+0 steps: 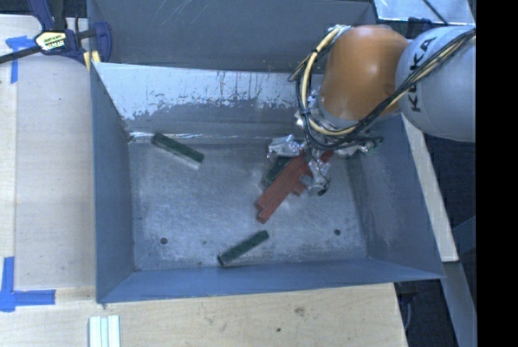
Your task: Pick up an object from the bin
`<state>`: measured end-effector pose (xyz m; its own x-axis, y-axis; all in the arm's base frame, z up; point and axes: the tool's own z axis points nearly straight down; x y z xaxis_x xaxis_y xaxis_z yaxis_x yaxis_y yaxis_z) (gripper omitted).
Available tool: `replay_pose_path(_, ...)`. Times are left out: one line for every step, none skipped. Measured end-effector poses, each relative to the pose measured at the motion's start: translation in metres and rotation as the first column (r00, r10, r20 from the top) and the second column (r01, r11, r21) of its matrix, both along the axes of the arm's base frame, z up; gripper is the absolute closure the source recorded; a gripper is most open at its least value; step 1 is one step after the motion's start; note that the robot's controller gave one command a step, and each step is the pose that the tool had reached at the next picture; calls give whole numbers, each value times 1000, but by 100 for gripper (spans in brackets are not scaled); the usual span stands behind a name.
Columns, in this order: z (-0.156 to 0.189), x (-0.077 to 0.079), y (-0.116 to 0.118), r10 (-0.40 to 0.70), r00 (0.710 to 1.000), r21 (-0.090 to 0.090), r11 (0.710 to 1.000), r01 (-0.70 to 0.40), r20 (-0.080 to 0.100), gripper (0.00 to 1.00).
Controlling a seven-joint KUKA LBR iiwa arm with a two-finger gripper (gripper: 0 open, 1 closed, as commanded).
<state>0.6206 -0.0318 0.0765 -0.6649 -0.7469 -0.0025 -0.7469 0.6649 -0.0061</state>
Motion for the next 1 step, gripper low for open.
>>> replay_pose_path(29,-5,22,39,999,3,999,-39,-3,100)
